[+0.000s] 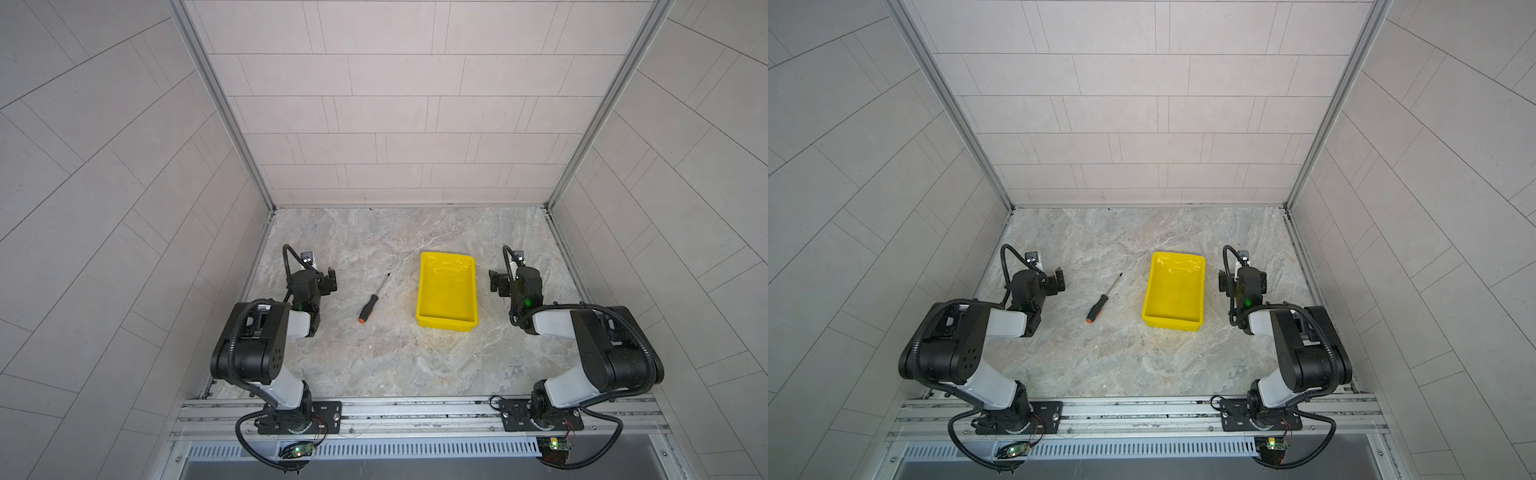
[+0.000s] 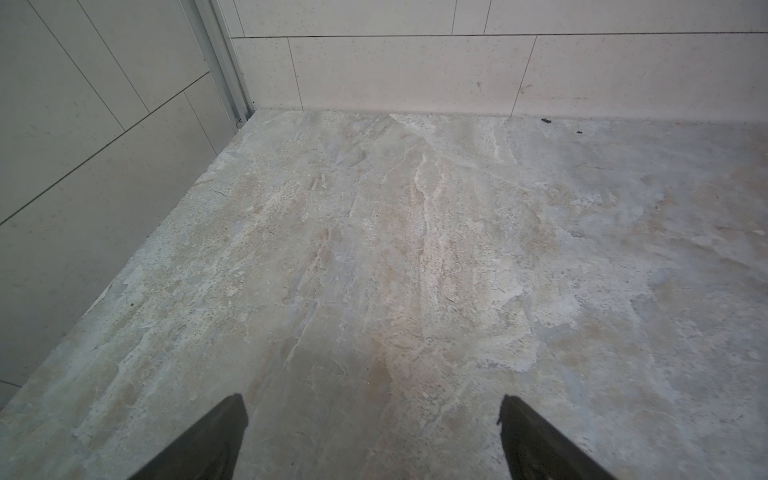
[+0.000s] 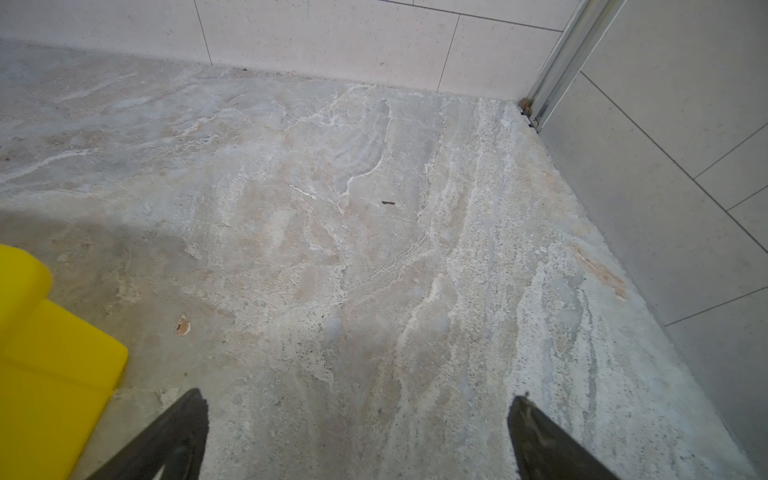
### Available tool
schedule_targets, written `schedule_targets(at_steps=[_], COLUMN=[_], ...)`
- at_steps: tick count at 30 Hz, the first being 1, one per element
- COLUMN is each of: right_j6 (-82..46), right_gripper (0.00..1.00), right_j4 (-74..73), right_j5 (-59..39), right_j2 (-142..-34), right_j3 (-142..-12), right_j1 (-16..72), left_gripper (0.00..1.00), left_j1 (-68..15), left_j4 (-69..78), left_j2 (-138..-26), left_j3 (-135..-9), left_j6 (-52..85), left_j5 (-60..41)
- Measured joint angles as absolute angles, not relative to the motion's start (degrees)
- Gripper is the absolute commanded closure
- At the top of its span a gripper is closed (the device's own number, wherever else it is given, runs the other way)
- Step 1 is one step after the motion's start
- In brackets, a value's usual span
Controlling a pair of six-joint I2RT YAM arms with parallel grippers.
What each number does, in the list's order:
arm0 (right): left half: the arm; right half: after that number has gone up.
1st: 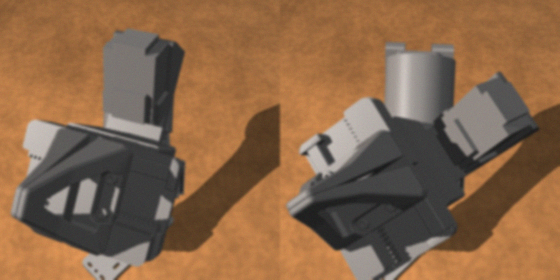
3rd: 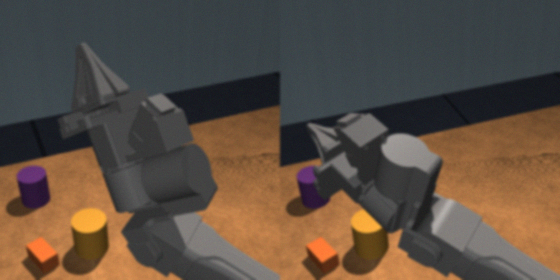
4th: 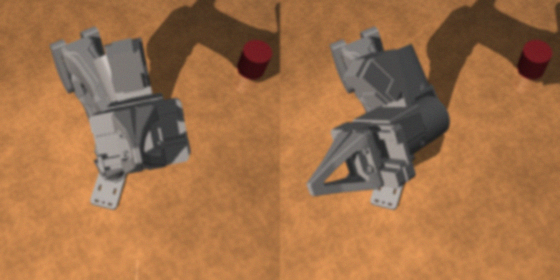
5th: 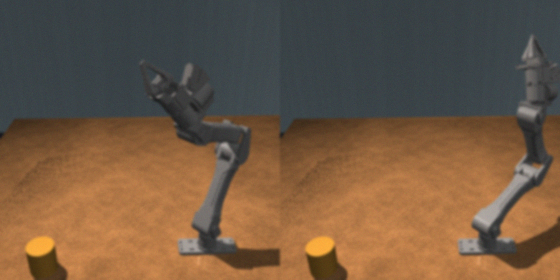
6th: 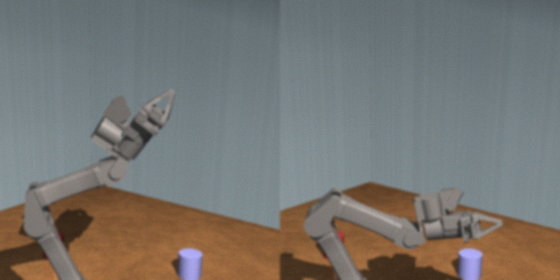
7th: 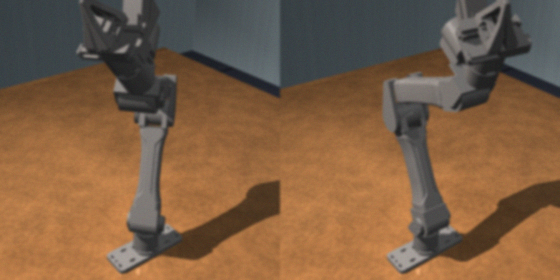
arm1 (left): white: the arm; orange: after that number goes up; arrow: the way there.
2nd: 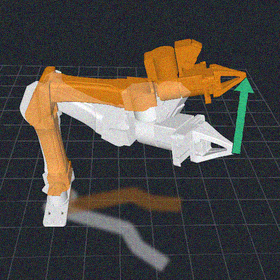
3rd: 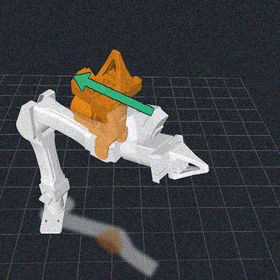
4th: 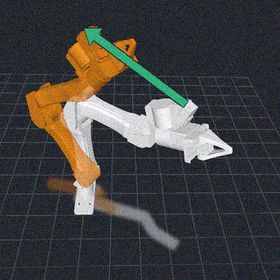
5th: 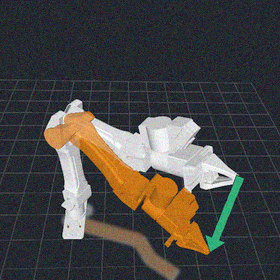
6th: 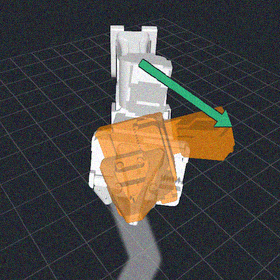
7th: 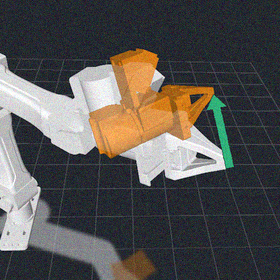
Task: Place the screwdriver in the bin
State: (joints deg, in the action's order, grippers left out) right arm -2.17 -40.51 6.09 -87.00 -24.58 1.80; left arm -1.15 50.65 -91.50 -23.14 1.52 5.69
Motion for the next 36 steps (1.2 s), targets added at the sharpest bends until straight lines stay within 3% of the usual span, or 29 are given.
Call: schedule_targets(at_steps=[10, 13, 21, 26, 30, 36], right_j6=[-2.2, -2.2, -6.7, -13.3, -17.6, -25.2], right_gripper=[0.00, 0.00, 0.00, 0.00, 0.00, 0.00], right_j4=[-40.5, -40.3, -18.0, -6.4, -0.9, 6.5], right_j5=[6.1, 6.3, 7.5, 6.7, 5.3, 3.6], right_j2=[-87.0, -86.9, -74.0, -68.4, -61.2, -48.3], right_j3=[-24.6, -24.6, -36.6, -43.1, -40.6, -38.4], right_j1=[1.8, 1.8, 1.0, 1.0, 1.0, 1.0], left_gripper=[0.00, 0.00, 0.00, 0.00, 0.00, 0.00], left_j1=[-1.4, -1.8, -2.3, -2.3, -3.8, -13.9], left_j4=[49.0, 42.6, 14.5, -4.3, -13.4, -26.2], left_j2=[-90.7, -86.8, -65.6, -60.9, -61.6, -64.8], left_j3=[-23.3, -25.1, -38.1, -51.3, -52.5, -51.9], left_j6=[1.7, 2.4, 13.3, 20.4, 23.0, 24.9], left_j5=[8.3, 12.4, 18.6, 11.8, 3.8, -0.4])
